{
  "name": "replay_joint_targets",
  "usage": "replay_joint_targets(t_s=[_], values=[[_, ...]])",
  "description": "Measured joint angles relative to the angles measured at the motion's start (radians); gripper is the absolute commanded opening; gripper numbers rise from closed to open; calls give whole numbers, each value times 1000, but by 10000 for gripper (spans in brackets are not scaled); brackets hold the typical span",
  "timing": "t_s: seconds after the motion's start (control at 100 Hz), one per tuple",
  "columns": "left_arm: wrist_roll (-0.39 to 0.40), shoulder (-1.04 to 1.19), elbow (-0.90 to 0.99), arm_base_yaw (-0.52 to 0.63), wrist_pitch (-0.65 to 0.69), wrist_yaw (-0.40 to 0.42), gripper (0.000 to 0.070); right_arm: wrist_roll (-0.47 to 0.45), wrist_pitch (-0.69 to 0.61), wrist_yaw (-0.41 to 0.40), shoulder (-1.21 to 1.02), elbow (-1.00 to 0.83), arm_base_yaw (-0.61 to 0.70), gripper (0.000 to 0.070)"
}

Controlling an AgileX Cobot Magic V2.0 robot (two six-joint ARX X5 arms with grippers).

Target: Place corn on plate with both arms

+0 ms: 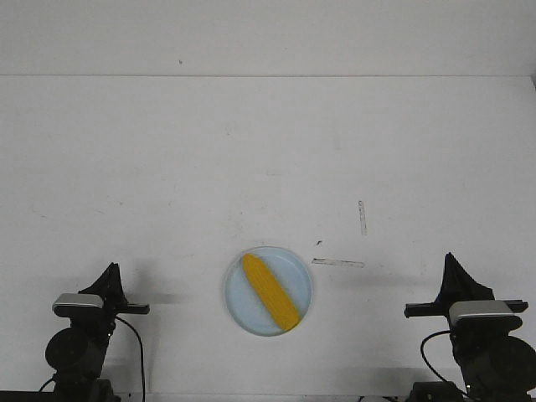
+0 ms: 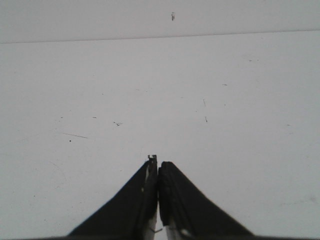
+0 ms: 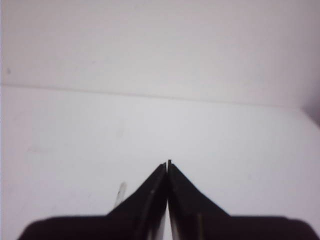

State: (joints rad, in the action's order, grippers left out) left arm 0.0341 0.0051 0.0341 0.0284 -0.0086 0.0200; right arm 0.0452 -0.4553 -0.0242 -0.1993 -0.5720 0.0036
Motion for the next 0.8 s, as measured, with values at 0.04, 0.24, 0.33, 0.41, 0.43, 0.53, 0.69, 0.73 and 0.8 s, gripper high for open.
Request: replay_joint_targets(t_s=[0.04,0.24,0.33,0.41,0.43,0.53,0.69,0.73,0.8], values=[[0,0,0,0,0,0,0,0,22,0,8,28,-10,0],[0,0,0,0,0,0,0,-25,177,1,93,266,-31,0],[0,0,0,0,0,0,0,-40,251,1,166,375,-31,0],[0,0,0,0,0,0,0,-52,315,0,200,461,-31,0],[0,0,0,0,1,0,0,-53,330,0,197,479,-31,0],[0,0,0,0,-2,0,0,-60,326,-3,196,560,-31,0],[0,0,0,0,-1,0,0,-64,353,-2,196,558,-31,0],[0,0,0,0,-1,0,0,-65,364,-2,197,558,-31,0],[0,0,0,0,-1,0,0,-68,364,-2,197,558,-31,0]])
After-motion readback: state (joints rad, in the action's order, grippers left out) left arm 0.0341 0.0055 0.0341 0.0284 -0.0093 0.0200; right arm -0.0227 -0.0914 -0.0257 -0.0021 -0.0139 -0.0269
